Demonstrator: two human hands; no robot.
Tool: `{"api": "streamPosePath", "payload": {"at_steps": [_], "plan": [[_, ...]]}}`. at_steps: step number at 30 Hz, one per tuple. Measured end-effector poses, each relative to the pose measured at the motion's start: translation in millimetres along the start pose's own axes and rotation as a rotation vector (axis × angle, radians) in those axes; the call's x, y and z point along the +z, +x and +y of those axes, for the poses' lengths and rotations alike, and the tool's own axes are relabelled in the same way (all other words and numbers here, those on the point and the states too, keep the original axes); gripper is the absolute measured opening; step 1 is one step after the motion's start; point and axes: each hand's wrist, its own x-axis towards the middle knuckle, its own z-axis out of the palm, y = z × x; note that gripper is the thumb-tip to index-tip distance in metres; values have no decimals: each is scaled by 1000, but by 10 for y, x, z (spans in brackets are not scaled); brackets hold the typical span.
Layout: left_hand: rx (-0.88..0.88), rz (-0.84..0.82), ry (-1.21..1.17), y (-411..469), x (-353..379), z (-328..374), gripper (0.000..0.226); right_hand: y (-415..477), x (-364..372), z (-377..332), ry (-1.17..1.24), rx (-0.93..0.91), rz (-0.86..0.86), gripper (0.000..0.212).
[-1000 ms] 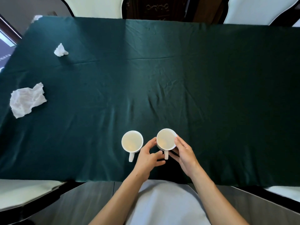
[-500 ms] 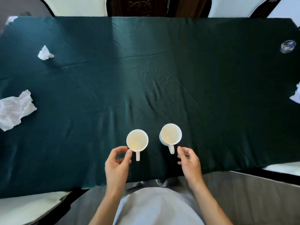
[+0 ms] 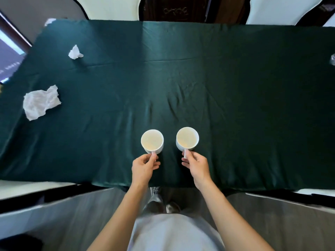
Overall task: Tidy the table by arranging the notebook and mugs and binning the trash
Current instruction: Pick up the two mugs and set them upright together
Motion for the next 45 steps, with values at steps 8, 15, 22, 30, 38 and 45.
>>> {"api": "streamPosePath", "payload": {"at_steps": [8, 15, 22, 30, 38, 45], "plan": [[35, 125, 21, -328, -207, 84, 27, -149, 15, -115, -244, -94, 34, 40], [86, 180, -10, -707, -609, 223, 29, -665, 181, -328, -340, -214, -63, 32], [272, 228, -80, -1083, -1255, 709, 31, -1317, 680, -798, -322, -438, -189, 26], [496, 228, -228, -1560, -2379, 1183, 28, -2327, 1434, -1137, -141, -654, -219, 28], [644, 329, -145, -1917, -3825, 1283, 24, -3171, 2289, -1043, -10, -738, -310, 26], [631, 399, -152, -1880, -4675, 1170, 24, -3505, 2909, -862, -23, -731, -376, 28]]}}
